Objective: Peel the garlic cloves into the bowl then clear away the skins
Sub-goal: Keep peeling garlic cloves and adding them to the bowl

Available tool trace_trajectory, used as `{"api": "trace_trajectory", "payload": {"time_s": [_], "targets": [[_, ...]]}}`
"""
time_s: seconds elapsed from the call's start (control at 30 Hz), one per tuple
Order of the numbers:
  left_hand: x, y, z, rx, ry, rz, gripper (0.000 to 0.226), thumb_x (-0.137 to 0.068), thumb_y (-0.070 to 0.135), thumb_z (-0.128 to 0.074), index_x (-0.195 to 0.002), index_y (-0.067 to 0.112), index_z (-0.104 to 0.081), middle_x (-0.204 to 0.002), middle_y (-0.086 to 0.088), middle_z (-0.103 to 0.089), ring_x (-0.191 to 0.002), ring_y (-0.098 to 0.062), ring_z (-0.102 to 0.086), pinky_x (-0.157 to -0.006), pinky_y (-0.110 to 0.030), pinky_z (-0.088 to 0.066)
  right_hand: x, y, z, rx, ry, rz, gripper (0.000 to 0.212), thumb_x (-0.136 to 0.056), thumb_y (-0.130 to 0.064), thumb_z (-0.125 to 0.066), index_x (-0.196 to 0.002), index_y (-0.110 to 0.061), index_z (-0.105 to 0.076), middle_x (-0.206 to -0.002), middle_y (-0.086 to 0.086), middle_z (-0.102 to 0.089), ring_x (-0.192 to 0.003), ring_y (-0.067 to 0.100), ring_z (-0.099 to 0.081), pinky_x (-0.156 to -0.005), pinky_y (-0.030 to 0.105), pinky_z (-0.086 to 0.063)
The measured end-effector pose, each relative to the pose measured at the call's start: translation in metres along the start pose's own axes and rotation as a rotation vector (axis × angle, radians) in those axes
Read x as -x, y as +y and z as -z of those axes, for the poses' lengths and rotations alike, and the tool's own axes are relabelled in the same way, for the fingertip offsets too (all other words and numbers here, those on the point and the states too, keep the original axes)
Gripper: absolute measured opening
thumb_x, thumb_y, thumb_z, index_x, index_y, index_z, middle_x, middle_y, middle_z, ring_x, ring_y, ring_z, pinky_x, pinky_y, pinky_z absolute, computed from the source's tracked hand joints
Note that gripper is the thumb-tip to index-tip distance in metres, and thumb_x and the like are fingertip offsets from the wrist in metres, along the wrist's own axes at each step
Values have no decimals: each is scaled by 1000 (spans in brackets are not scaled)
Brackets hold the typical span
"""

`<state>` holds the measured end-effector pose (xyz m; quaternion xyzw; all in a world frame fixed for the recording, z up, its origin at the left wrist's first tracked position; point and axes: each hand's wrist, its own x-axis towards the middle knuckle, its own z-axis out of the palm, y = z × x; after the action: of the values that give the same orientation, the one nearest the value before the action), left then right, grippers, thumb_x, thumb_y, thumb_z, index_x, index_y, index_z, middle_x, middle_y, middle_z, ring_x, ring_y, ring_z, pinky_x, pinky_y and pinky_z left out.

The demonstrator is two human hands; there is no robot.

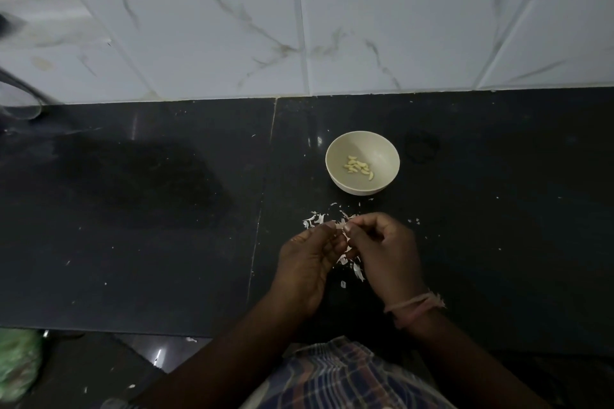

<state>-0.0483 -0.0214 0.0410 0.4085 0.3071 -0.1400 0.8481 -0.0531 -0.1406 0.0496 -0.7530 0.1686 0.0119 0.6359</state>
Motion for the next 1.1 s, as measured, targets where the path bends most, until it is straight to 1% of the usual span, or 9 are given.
{"api": "trace_trajectory", "payload": {"time_s": [0.2,0.3,0.37,0.53,0.63,0.73,0.83,0.93,1.1], "targets": [[6,-3,-5,-35,-1,1,13,-97,1,-60,-92,-5,-70,-79,-13,-73,-67,-14,-69,-64,-21,-60,0,5,-4,-23,50,-64,10,-95,-7,-66,-88,-10,-74,-78,4,-75,-68,14,-72,-59,22,-56],[3,0,-5,10,28,-4,13,-97,0,-60,-91,-5,-69,-77,-12,-70,-64,-13,-68,-61,-20,-58,-2,2,-4,-345,87,-234,12,-98,-1,-59,-94,5,-69,-79,14,-71,-59,12,-69,-54,21,-56],[2,2,-3,39,31,9,12,-97,0,-61,-90,-5,-69,-76,-11,-69,-64,-13,-68,-61,-20,-58,-4,-1,-1,-444,76,-262,12,-98,1,-58,-97,5,-69,-85,18,-72,-68,16,-72,-59,23,-58],[4,-1,0,81,16,25,9,-95,0,-64,-96,-7,-70,-82,-14,-71,-68,-15,-70,-63,-20,-59,-1,-4,0,19,-26,-34,32,-96,2,-52,-102,-18,-76,-96,-3,-76,-90,8,-73,-81,27,-59],[1,0,3,37,-8,-14,15,-95,1,-64,-105,-9,-69,-87,-16,-72,-72,-16,-70,-67,-22,-59,-2,-9,3,-6,-16,-17,16,-95,-10,-65,-101,-18,-77,-84,-2,-77,-76,12,-73,-71,28,-60],[0,-1,5,-33,-45,-50,17,-95,3,-63,-107,-9,-69,-89,-17,-73,-74,-17,-70,-72,-25,-61,1,-13,5,-70,-64,-35,11,-93,-8,-67,-93,-13,-77,-76,5,-76,-69,24,-73,-63,31,-60],[-1,-2,6,-66,-83,-64,26,-96,6,-63,-113,-13,-67,-93,-19,-72,-76,-18,-70,-76,-30,-62,2,-13,5,-22,-86,-32,10,-93,-8,-67,-90,-10,-76,-74,7,-75,-66,23,-72,-57,24,-56],[-1,0,8,-54,-85,-80,29,-97,6,-61,-116,-16,-63,-95,-21,-72,-78,-20,-70,-71,-27,-60,1,-13,3,34,-123,-32,9,-94,-11,-66,-91,-13,-74,-76,3,-75,-68,16,-72,-59,23,-56],[-4,-4,9,-144,-138,-107,28,-96,10,-63,-111,-13,-68,-105,-27,-71,-96,-32,-65,-88,-34,-57,0,-10,3,126,-60,-7,1,-89,-18,-73,-88,-18,-73,-73,1,-73,-67,15,-70,-62,31,-58]]}}
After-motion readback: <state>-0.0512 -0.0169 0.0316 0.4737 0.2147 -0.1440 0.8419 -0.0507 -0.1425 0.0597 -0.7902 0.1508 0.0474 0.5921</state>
